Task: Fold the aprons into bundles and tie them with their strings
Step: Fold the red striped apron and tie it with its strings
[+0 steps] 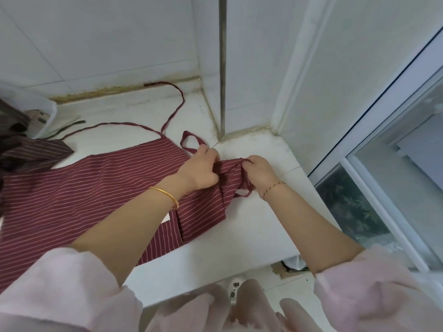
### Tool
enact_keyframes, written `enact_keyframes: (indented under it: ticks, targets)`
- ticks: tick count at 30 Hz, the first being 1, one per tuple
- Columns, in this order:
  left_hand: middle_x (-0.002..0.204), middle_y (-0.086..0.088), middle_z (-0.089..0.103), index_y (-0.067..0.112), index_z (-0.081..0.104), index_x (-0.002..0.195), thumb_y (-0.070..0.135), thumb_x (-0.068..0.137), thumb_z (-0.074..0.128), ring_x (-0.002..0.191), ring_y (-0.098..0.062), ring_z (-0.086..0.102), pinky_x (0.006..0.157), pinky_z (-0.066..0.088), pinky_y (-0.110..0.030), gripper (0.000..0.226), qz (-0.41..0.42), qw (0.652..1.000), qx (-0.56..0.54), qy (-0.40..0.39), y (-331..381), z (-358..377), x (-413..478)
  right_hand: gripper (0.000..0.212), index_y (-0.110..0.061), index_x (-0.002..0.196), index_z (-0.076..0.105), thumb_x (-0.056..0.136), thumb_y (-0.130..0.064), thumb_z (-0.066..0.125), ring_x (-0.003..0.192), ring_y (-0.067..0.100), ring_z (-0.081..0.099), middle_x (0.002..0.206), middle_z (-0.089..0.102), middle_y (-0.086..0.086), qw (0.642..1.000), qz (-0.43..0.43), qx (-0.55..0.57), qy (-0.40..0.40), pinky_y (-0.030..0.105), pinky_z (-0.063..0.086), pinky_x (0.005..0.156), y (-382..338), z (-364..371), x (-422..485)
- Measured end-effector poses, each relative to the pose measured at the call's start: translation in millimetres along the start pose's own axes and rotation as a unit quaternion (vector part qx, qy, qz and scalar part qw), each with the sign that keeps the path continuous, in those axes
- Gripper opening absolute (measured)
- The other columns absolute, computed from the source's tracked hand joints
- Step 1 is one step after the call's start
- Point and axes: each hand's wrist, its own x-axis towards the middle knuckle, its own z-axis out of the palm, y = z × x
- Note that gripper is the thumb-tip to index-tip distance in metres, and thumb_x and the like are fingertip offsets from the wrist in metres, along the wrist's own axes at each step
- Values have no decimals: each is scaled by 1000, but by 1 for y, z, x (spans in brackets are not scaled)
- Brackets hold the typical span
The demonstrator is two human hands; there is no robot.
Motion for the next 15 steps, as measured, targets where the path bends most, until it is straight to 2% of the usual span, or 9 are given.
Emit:
enact_keyframes:
  ticks: [2,5,7,8,9,11,13,15]
  targets:
    - [108,-5,50,12,48,109,13,80,61,92,-21,53,80,46,-34,33,-3,995,-90,-43,12,-9,-3,15,-6,85,52,94,-9,41,76,24,50,82,52,13,1000,-17,-3,-18,37,45,70,-9,0,-1]
    - [85,-3,51,8,49,91,13,80,61,79,-20,49,70,41,-32,17,9,995,-36,-89,12,-15,-4,5,-9,82,54,86,-7,51,70,22,50,75,52,11,997,-11,28,-75,31,41,60,-27,-3,-8]
    - [75,0,47,13,44,78,9,80,59,72,-17,45,62,35,-29,15,-12,996,-37,-79,5,-21,-6,9,-8,86,58,77,-6,59,64,21,50,72,54,8,991,-19,-38,-130,28,39,54,-37,-14,-12]
    - [72,1,45,14,42,74,7,80,57,68,-16,43,59,33,-28,17,-27,995,-56,-75,3,-25,-7,16,-7,90,60,74,-6,62,63,21,51,73,57,7,977,-33,-125,-171,28,40,52,-42,-23,-13]
    - [70,1,43,15,41,70,4,79,54,64,-15,41,57,31,-27,19,-40,994,-76,-72,3,-29,-8,21,-7,94,61,73,-8,65,64,22,54,75,60,7,948,-45,-229,-216,28,43,52,-48,-30,-15]
    - [65,0,39,13,37,65,-4,76,49,60,-14,35,53,27,-25,24,-56,990,-95,-88,4,-36,-10,17,-8,91,62,75,-10,69,68,21,59,76,61,4,874,-65,-410,-254,26,49,56,-56,-37,-14]
    - [65,-1,37,12,36,62,-8,73,44,60,-16,33,53,25,-25,24,-66,986,-93,-124,7,-42,-11,12,-8,87,65,78,-14,68,80,23,62,80,59,3,821,-94,-524,-208,28,52,67,-62,-39,-7]
    - [71,-5,41,9,44,70,-8,70,42,65,-19,36,55,27,-26,17,-84,978,-90,-166,7,-46,-12,5,-12,80,63,77,-14,66,85,23,62,83,58,2,798,-105,-572,-158,31,52,74,-70,-41,-5]
